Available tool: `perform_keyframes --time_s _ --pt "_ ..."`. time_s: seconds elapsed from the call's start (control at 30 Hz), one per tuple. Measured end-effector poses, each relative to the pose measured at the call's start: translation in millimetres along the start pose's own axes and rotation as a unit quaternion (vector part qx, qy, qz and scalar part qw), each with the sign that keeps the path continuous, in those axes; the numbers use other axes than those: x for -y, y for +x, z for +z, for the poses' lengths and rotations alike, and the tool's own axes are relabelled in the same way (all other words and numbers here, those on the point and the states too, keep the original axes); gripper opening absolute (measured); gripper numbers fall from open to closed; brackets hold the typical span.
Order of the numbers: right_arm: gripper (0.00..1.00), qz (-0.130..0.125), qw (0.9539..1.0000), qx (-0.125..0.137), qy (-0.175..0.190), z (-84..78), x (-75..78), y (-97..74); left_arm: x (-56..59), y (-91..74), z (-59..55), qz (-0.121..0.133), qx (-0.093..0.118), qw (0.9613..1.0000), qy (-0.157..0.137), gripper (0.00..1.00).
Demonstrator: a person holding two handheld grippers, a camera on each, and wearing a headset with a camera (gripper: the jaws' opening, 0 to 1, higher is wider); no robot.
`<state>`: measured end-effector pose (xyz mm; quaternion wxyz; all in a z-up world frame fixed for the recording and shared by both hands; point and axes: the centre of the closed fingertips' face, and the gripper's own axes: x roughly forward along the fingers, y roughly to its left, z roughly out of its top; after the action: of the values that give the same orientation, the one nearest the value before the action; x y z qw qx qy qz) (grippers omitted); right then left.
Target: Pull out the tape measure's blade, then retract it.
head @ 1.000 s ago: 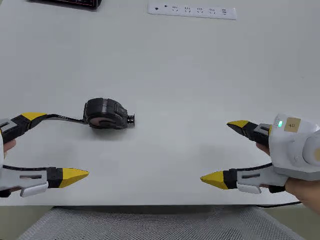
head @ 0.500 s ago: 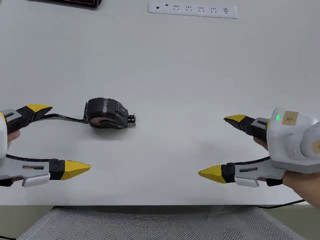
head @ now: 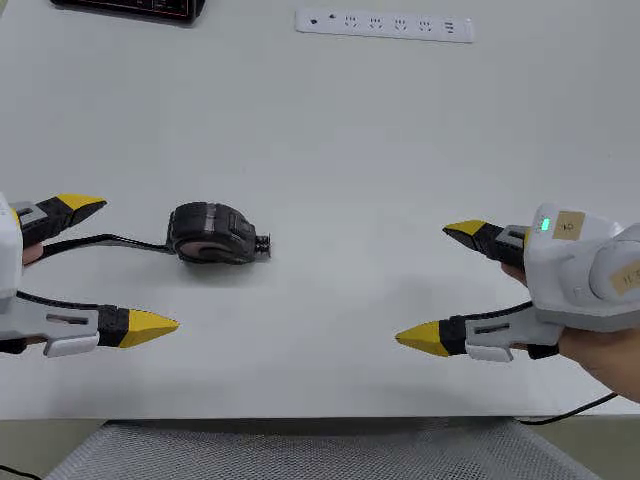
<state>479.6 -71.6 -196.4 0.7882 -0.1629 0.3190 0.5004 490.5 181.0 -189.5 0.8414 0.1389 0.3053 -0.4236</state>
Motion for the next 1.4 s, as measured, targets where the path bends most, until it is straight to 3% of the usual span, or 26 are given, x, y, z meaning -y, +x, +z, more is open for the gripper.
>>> perform_keyframes --time_s 0.77,1.4 --pt "0.8 0.031 0.9989 -0.004 -0.036 14.3 8.3 21.3 -10.5 17.6 5.4 -0.033 -0.025 0.9986 0.031 0.91" --pt "0.79 0.049 0.9973 -0.009 -0.054 22.7 14.6 41.2 -14.3 34.3 7.7 -0.06 -0.052 0.9947 0.065 0.85"
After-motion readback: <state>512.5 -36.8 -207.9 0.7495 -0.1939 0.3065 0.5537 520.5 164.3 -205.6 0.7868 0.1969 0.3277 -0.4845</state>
